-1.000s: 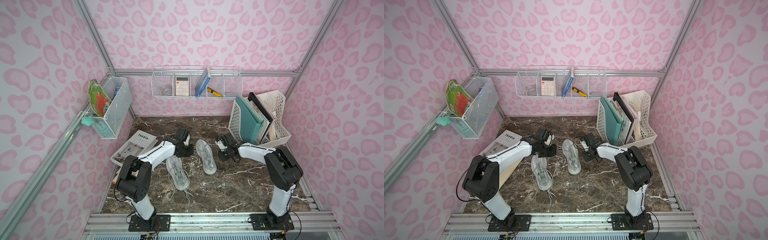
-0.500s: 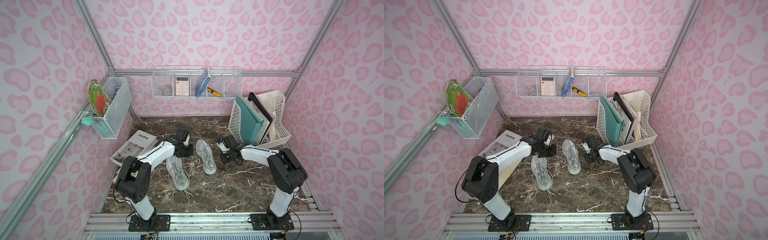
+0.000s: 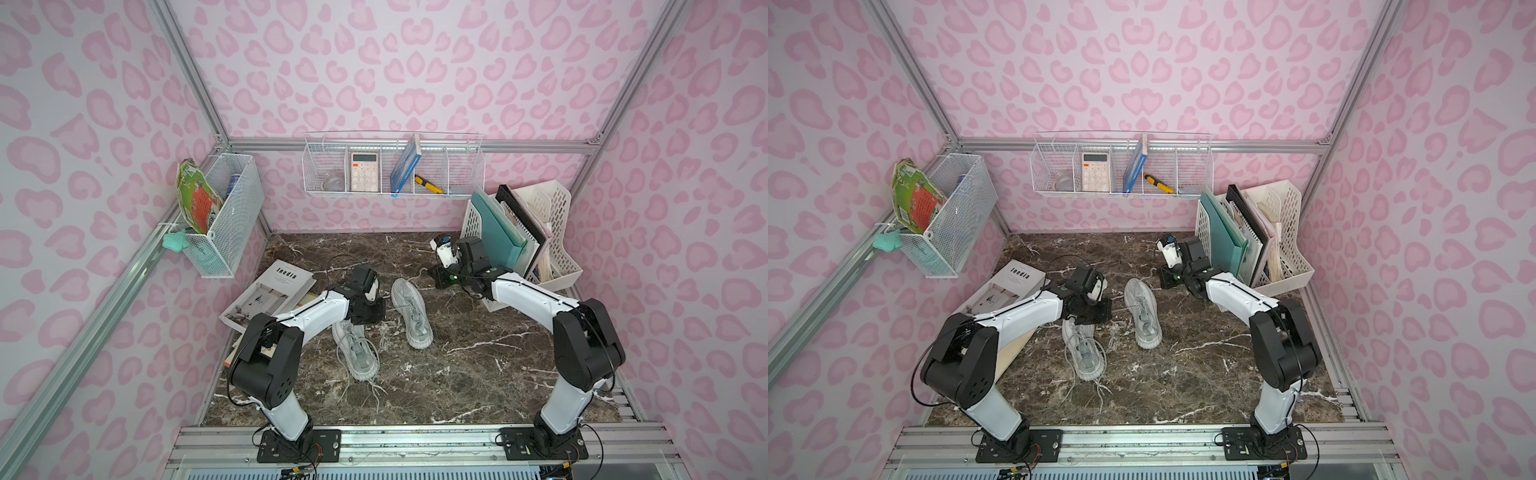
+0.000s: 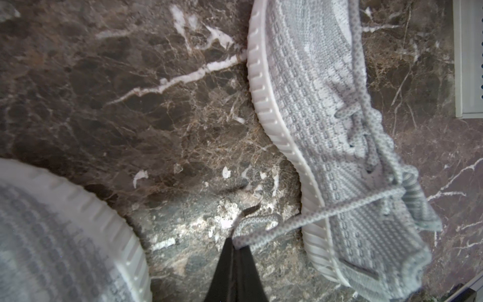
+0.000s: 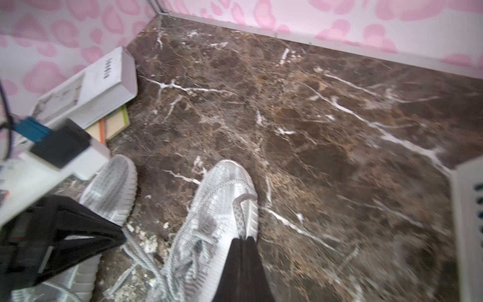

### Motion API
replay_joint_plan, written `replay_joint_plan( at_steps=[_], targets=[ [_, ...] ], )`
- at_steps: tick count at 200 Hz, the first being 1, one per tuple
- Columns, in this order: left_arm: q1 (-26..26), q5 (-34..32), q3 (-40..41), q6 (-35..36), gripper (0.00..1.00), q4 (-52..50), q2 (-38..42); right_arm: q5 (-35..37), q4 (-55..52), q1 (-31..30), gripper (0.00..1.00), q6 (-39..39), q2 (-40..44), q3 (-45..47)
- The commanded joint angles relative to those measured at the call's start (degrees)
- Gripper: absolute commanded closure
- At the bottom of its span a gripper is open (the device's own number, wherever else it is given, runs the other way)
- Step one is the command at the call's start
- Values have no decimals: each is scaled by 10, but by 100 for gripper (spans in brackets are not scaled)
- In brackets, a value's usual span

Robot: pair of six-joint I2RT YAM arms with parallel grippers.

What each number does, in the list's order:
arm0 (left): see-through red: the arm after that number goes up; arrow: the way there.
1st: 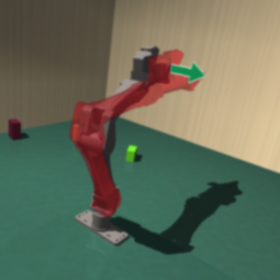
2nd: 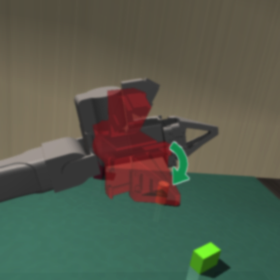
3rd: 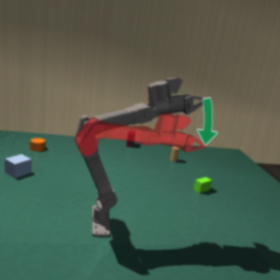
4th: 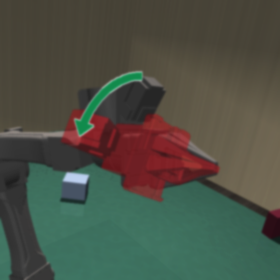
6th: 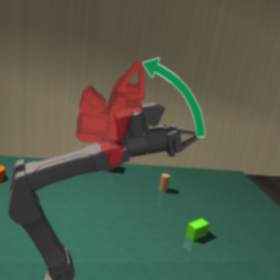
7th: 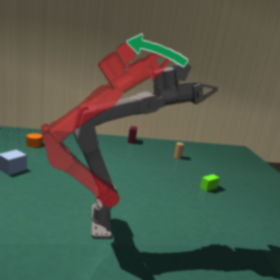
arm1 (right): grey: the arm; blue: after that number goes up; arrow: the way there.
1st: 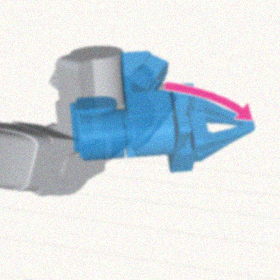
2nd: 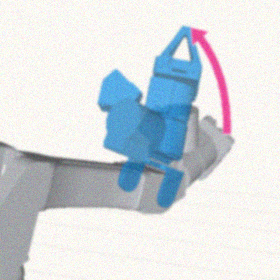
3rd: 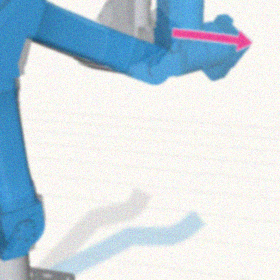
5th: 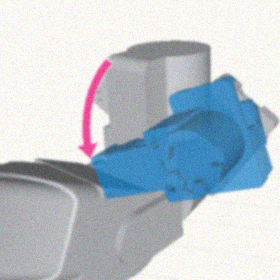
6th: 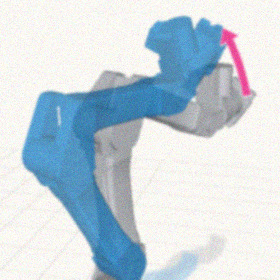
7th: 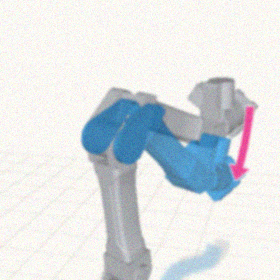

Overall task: Tie the shoes
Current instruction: Cross the shoelace with the shoelace.

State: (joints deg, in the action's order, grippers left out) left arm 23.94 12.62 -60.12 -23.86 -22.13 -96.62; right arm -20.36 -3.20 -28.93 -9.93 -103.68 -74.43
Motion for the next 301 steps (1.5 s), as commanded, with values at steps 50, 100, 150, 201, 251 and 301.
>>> replay_joint_plan(
  at_steps=[50,100,150,201,251,301],
  targets=[
    [11,-1,39,-30,100,58,10,-85,18,-74,100,-41,-108,-124],
    [15,-18,54,-36,100,67,27,-133,15,-89,91,-61,-145,-114],
    [15,-42,35,-19,100,39,34,-150,28,-65,66,-60,-91,-52],
    [18,-19,12,-3,100,31,42,-134,43,-51,61,4,-17,47],
    [20,-6,-15,19,100,5,61,-112,90,-71,53,102,17,108],
    [19,-59,-24,10,100,-26,72,-83,129,-78,52,112,-3,98]
  ],
)
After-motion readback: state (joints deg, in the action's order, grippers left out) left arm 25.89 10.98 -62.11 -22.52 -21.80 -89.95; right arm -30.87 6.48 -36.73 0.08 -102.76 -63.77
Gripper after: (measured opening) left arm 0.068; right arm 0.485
